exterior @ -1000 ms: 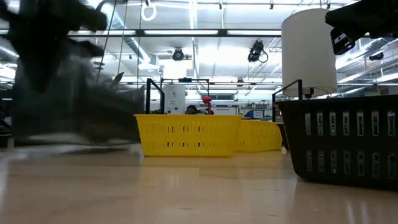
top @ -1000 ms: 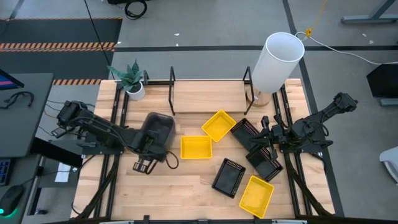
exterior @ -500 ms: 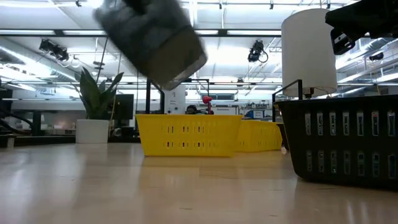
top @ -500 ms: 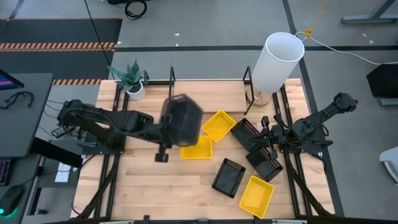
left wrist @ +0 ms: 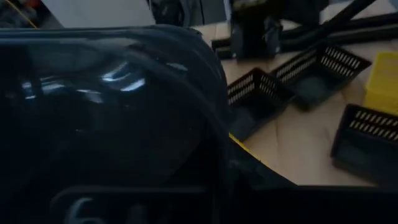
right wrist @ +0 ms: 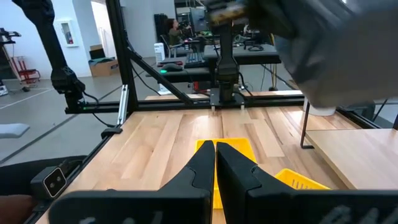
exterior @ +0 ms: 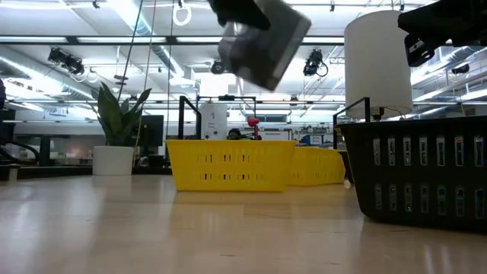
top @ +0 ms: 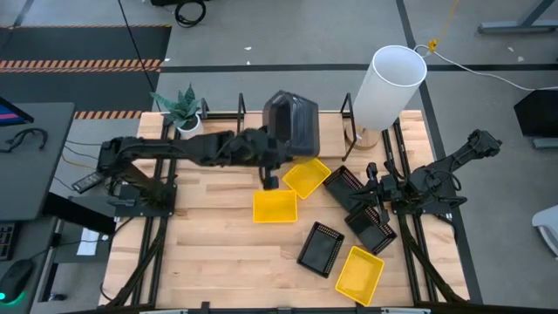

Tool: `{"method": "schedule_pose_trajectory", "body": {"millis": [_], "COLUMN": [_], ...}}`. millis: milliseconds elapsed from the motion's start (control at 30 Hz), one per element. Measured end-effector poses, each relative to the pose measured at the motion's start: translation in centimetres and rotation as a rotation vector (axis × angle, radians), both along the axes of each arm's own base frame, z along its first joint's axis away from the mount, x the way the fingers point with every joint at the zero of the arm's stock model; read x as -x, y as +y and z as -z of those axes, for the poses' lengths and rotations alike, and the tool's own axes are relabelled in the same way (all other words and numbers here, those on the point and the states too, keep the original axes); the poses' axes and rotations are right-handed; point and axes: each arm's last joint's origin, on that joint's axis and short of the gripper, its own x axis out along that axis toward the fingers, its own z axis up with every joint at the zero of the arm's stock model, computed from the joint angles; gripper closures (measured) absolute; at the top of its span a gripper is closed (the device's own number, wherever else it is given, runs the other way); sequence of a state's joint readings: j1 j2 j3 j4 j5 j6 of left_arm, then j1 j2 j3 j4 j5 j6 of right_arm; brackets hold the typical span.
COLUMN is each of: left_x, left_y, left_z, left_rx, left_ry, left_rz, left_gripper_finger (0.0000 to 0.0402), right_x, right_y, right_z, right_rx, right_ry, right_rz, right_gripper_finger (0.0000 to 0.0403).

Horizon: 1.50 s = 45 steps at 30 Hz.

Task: Stack baskets on shelf by color
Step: Put the stacked transparent black bins on the shelf

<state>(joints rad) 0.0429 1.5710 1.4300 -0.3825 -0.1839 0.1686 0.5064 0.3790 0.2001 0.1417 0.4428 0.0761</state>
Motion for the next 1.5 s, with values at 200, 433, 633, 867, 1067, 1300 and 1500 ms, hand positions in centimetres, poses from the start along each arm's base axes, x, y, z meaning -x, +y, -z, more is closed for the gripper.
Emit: {"method": "schedule_pose_trajectory", "body": {"millis": [200, 433, 633, 867, 1067, 1300, 1500], "left_x": [-0.5, -0.2, -0.4, -1.1, -1.0, 0.3, 0.8], "left_y": [2.4, 3.9, 3.9, 3.2, 3.4, 5.0, 6.5], "left_z": [1.2, 1.4, 0.6, -0.4, -0.4, -0.4, -0.8], "left_rx": [0.042, -0.002, -0.097, -0.265, -0.306, -0.127, -0.029], "left_ry": [0.044, 0.070, 0.049, -0.029, -0.009, 0.160, 0.322], "left_rz": [-0.004, 0.004, 0.054, 0.155, 0.097, -0.106, -0.175], "left_gripper_finger": [0.0386, 0.0386, 0.0386, 0.0386, 0.0386, 0.0386, 0.0386], "right_x": [0.0, 0.0, 0.0, 0.0, 0.0, 0.0, 0.0], "right_y": [0.0, 0.0, 0.0, 0.0, 0.0, 0.0, 0.0], "right_z": [0.0, 0.0, 0.0, 0.0, 0.0, 0.0, 0.0], "right_rx": [0.000, 0.000, 0.000, 0.000, 0.000, 0.000, -0.001], "right_ry": [0.000, 0.000, 0.000, 0.000, 0.001, 0.001, -0.001], "right_rz": [0.000, 0.000, -0.001, 0.000, 0.000, 0.000, 0.000], "right_gripper_finger": [0.0380, 0.0380, 0.0380, 0.0380, 0.0380, 0.0380, 0.0380]}}
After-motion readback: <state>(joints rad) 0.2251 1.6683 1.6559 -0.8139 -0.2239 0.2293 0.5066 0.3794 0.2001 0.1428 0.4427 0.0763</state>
